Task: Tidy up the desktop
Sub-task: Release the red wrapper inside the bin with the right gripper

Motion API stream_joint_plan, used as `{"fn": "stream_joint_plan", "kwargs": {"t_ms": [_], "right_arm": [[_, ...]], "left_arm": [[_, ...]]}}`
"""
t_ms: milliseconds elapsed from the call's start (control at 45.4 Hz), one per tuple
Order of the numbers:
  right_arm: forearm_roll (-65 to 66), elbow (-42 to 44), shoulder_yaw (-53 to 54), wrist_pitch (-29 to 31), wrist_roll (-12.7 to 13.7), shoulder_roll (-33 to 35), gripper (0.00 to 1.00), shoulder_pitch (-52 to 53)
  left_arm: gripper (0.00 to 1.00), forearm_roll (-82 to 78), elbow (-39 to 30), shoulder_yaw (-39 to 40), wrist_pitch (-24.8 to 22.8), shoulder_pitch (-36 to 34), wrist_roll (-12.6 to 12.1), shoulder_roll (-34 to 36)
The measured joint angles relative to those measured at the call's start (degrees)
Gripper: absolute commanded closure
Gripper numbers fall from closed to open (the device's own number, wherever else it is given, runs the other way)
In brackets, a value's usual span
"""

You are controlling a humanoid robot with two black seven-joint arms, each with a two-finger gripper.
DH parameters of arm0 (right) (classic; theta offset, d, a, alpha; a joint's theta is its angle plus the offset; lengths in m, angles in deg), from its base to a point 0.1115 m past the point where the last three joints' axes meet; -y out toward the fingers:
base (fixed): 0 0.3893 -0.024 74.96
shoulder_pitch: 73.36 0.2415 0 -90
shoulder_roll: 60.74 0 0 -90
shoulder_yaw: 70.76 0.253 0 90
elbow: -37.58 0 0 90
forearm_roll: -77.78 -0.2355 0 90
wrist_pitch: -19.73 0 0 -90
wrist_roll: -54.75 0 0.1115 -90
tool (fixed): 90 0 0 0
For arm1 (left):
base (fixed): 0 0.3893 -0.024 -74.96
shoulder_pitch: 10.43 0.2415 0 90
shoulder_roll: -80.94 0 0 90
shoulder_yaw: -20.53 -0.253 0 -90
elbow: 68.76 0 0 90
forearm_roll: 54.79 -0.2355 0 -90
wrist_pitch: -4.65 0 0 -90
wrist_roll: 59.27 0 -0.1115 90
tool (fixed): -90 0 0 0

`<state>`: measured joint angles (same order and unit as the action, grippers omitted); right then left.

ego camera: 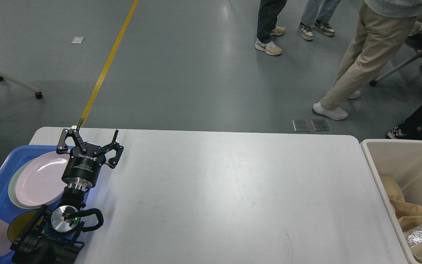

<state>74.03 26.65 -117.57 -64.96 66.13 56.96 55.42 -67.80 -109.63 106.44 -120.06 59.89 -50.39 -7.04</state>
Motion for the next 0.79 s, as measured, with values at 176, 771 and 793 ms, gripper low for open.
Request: {"fn": "stream_joint_plan", "kwargs": {"t_ms": [176,771,793], "right_arm": [[-0.04,5.58,0.14,-6.27,0.51,-5.56,1.0,-6.99],[-0.28,6.03,0.54,-8.1,0.4,-5.49,0.0,-7.85],[-0.29,5.97,0.56,-8.11,0.4,-5.49,0.0,-7.84]], "left_arm": [[0.03,0.0,0.0,0.01,0.0,-0.01,0.0,0.0],[0.03,0.0,0.0,0.02,0.0,-0.01,0.0,0.0],[0.03,0.0,0.0,0.02,0.0,-0.01,0.0,0.0]]}}
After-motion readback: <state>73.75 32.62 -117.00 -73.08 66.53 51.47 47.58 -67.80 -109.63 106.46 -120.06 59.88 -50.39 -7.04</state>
